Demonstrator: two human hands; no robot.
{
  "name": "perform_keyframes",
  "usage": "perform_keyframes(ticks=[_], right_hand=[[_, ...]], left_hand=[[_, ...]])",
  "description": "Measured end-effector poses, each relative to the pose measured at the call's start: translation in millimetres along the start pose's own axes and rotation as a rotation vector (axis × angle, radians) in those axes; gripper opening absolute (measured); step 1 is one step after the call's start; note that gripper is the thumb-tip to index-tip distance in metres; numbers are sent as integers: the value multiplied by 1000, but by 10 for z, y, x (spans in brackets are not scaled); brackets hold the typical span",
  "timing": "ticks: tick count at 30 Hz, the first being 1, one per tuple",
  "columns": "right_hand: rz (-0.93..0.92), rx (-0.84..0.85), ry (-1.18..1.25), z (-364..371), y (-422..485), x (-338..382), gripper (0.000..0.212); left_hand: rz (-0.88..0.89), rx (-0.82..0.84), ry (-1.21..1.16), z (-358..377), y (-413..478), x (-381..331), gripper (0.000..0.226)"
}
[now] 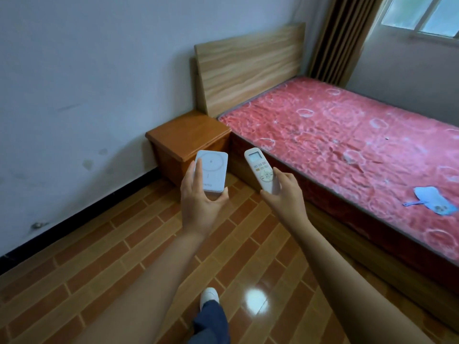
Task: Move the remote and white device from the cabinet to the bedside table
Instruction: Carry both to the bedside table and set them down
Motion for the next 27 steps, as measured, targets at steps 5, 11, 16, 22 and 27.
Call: perform_keyframes(ticks=[5, 11, 16, 22, 27], right_hand=[[39, 13, -15, 145, 1010, -65, 64], [27, 5, -16, 213, 2053, -125, 49], [13, 11, 18, 388, 2915, -353, 57], [-36, 116, 32, 584, 4125, -680, 60], [-99, 208, 23, 661, 5116, -880, 60]], left_hand=[[-18, 12, -20, 415, 939, 336, 83], [-23, 9, -6, 853, 1857, 551, 82], [-51, 4, 17, 1266, 2522, 819, 83], [-121, -70, 84, 1813, 3366, 1147, 81], [-238, -162, 122, 2238, 4027, 1299, 81]])
Point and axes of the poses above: each hand's wrist, its own y-axis towards the middle knuckle, its own z-axis out of the palm, x = y × z, the point moved 3 cm from there along y, towards the middle knuckle, and after that the axes turned 5 degrees about x, right-handed, at the moved point
